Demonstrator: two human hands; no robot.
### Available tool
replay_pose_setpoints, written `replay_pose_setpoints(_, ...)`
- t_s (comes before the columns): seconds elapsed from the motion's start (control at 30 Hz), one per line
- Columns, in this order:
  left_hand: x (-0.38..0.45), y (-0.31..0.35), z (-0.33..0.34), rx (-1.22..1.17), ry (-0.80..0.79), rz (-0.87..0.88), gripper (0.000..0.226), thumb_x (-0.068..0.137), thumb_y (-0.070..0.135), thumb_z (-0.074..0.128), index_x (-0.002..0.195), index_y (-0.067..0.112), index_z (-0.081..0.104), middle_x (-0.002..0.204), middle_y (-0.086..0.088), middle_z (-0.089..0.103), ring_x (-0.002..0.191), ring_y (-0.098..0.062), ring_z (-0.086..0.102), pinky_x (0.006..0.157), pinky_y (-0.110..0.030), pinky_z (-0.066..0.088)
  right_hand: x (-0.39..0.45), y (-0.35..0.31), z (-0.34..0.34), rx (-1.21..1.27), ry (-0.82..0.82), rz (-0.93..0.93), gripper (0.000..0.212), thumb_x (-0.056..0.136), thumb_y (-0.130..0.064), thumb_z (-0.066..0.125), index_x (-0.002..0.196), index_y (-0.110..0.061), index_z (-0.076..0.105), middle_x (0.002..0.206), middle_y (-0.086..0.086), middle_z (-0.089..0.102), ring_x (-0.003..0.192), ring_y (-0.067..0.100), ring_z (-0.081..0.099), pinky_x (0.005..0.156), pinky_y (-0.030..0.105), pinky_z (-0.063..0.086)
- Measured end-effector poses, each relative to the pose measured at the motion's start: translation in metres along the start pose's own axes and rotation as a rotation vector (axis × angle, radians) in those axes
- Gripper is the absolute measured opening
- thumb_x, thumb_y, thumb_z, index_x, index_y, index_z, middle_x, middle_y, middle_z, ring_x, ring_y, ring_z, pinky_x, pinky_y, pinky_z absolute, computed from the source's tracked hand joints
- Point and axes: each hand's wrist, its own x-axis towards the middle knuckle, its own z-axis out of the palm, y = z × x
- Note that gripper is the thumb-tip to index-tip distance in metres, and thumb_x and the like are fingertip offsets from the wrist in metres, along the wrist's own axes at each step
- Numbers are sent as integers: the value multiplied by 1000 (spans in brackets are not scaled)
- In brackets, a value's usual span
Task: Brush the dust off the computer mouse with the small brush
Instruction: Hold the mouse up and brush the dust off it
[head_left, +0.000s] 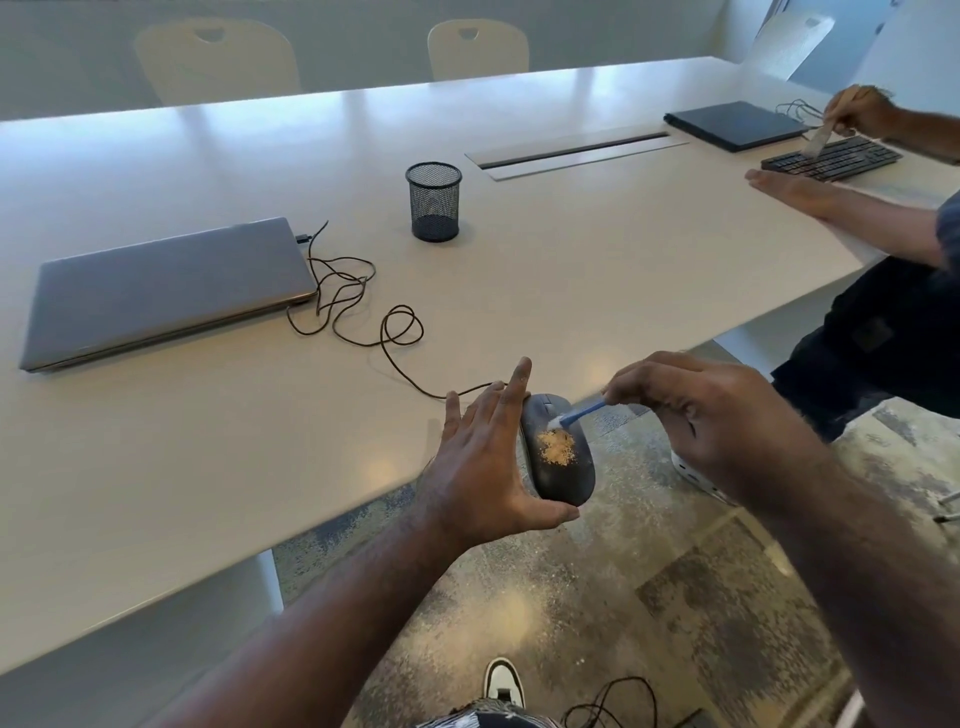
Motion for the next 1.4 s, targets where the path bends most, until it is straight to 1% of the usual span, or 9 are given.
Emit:
replay_pose_setpoints(0.13,-1,-2,1,5,-5,0,145,57,72,80,152,39,-24,164,-3,21,153,-16,7,121,-48,-16,-1,1,-4,-6,54,10,25,86,1,62,101,-15,73,97,-5,71,83,10,69,75,26,57)
replay_pose_setpoints(0.27,1,-1,0,-6,4,-2,144,57,73,79,152,39,-24,164,-1,21,153,-16,8,121,-46,-17,-3,-2,-2,-3,19,6,23,87,-2,60,102,-14,73,100,-3,73,83,14,70,71,35,60)
replay_pose_setpoints(0.47,1,-4,0,-18,12,-2,142,55,76,75,151,41,-24,163,-1,23,153,-15,9,121,-46,-16,-9,6,-6,13,95,43,27,85,6,63,102,-13,73,97,-3,71,84,11,70,75,35,61)
replay_pose_setpoints(0.63,1,-4,2,-33,19,6,142,54,76,76,152,40,-21,163,-1,25,153,-15,10,120,-42,-19,-11,4,-2,-9,50,12,30,82,9,66,102,-12,73,97,-3,72,84,11,70,75,29,59)
replay_pose_setpoints(0.77,1,-5,2,-20,20,3,142,54,77,74,152,40,-21,162,-1,26,153,-14,10,121,-45,-16,-15,11,-4,16,75,57,30,82,9,68,102,-13,73,96,-4,72,84,6,69,79,22,55)
replay_pose_setpoints(0.93,4,-6,3,-35,24,-7,142,54,77,74,153,40,-21,162,0,26,152,-14,10,118,-38,-20,-16,8,-2,-4,87,21,28,82,6,67,103,-13,73,98,-9,69,85,7,69,78,23,56)
replay_pose_setpoints(1.1,6,-7,2,-29,27,-30,142,55,77,75,152,39,-22,162,0,26,152,-16,12,119,-44,-17,-22,15,-1,-12,79,43,32,80,7,68,102,-15,73,96,-13,66,83,4,68,80,19,55)
replay_pose_setpoints(1.3,7,-5,3,-22,34,-26,142,55,75,75,152,38,-22,161,-1,26,151,-15,14,118,-40,-18,-26,9,0,32,104,-1,23,87,-11,57,103,-15,73,101,-10,69,88,7,69,75,30,59)
replay_pose_setpoints(1.4,8,-5,3,-13,34,-29,143,57,72,77,153,36,-22,163,-2,23,152,-16,12,118,-41,-19,-28,10,0,16,75,7,24,84,-8,60,103,-15,73,100,-7,71,84,11,71,70,33,60)
